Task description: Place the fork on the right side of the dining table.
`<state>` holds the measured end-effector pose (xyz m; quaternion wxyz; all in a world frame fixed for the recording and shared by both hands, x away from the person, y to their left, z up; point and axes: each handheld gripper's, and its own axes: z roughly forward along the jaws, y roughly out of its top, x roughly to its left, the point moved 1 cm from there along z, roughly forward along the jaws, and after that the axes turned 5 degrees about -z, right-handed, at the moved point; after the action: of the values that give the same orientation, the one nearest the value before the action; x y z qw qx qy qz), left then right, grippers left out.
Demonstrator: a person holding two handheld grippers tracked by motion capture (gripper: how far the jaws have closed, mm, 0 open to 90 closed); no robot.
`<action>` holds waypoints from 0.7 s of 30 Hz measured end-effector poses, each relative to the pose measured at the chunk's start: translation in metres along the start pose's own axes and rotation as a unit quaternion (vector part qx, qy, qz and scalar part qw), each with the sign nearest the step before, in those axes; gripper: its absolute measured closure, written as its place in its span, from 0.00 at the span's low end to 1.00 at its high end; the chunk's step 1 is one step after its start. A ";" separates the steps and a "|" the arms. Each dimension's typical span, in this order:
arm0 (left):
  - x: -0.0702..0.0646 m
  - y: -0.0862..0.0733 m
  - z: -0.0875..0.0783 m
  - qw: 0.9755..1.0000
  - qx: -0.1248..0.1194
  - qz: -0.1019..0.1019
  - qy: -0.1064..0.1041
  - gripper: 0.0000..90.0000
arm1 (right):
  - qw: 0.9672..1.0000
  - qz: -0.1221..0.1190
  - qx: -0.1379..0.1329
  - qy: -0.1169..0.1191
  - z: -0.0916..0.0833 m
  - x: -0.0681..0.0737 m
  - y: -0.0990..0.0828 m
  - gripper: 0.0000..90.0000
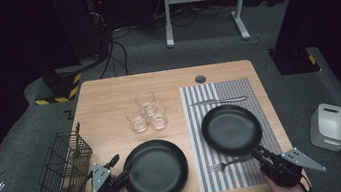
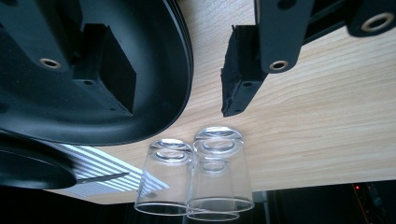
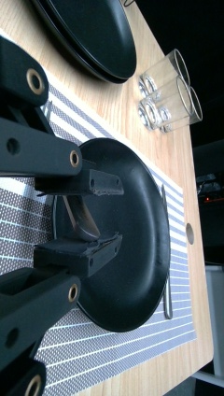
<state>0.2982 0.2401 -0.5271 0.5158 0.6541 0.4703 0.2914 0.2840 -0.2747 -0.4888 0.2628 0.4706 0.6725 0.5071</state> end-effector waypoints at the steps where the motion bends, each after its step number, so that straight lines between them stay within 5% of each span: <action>1: 0.000 0.000 0.000 1.000 0.001 0.001 0.000 0.50 | 1.000 0.002 0.001 -0.001 0.000 0.000 -0.001 0.78; 21: 0.000 0.000 0.000 1.000 0.001 0.002 -0.001 0.50 | 1.000 -0.001 0.015 -0.008 0.006 -0.004 -0.009 0.80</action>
<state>0.2980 0.2399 -0.5270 0.5148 0.6560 0.4686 0.2916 0.2871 -0.2762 -0.4992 0.2617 0.4780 0.6781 0.4932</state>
